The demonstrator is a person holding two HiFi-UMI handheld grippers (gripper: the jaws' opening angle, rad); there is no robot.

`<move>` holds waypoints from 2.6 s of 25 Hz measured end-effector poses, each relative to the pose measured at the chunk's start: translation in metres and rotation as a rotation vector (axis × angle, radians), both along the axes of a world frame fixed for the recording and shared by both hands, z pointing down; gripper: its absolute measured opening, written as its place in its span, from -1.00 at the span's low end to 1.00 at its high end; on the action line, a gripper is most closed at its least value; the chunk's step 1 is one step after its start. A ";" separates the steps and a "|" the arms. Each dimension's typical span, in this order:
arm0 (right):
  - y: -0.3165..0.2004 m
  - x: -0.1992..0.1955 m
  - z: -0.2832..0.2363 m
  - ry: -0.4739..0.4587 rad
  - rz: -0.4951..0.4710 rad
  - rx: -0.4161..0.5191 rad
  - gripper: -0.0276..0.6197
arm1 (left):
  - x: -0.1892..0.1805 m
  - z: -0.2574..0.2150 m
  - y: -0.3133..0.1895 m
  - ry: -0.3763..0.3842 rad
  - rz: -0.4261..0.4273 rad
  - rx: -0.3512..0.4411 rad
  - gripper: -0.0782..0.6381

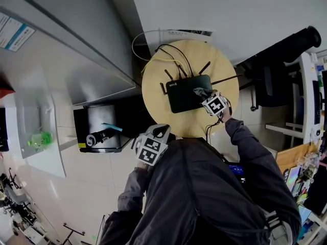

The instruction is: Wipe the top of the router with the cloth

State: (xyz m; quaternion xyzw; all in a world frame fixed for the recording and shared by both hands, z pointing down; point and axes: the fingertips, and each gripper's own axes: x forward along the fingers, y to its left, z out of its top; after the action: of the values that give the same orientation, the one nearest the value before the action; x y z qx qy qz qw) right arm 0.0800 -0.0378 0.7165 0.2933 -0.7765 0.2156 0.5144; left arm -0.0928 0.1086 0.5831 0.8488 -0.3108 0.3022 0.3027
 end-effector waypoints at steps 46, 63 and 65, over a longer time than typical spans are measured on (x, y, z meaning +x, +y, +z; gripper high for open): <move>0.025 0.045 0.005 -0.008 -0.094 -0.024 -0.80 | 0.056 0.001 -0.013 -0.020 0.060 -0.001 -0.78; 0.070 -0.067 -0.024 -0.136 -0.196 0.027 -0.80 | 0.020 0.005 0.005 -0.015 0.056 -0.013 -0.78; 0.086 -0.094 -0.021 -0.149 -0.239 0.003 -0.80 | 0.014 0.004 0.009 -0.011 0.060 -0.016 -0.78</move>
State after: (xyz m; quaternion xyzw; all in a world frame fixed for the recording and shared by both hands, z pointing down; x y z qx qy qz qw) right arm -0.0139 0.0478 0.6957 0.1828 -0.8422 0.1728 0.4769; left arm -0.0791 0.1174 0.5869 0.8537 -0.2845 0.3182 0.2985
